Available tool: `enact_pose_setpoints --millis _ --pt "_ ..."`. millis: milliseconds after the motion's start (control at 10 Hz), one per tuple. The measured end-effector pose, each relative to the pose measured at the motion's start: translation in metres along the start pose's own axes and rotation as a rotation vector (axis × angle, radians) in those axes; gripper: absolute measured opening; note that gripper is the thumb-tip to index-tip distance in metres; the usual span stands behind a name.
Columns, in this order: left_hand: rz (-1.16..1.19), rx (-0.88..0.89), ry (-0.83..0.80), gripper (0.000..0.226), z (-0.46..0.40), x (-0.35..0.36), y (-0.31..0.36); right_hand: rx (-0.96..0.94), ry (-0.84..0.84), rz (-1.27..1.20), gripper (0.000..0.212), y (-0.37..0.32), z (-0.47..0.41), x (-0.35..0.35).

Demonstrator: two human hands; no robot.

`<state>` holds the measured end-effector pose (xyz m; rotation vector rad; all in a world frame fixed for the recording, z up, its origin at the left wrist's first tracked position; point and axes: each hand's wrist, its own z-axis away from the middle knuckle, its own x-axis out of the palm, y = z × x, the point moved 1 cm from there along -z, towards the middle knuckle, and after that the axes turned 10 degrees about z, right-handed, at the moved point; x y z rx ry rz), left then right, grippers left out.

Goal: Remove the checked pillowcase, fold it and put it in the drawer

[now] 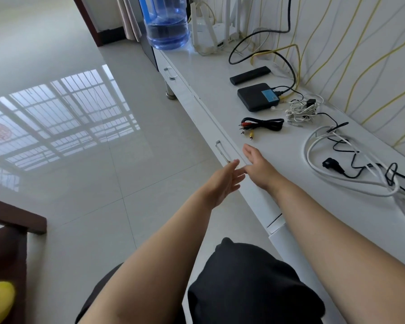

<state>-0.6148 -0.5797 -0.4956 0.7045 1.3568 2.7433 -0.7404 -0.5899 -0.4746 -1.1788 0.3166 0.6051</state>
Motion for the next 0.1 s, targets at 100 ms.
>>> enact_pose_setpoints --millis 100 --pt "-0.174 0.080 0.050 0.043 0.0372 0.0039 0.0111 -0.011 0.004 -0.184 0.056 -0.0126 0.0209 -0.0029"
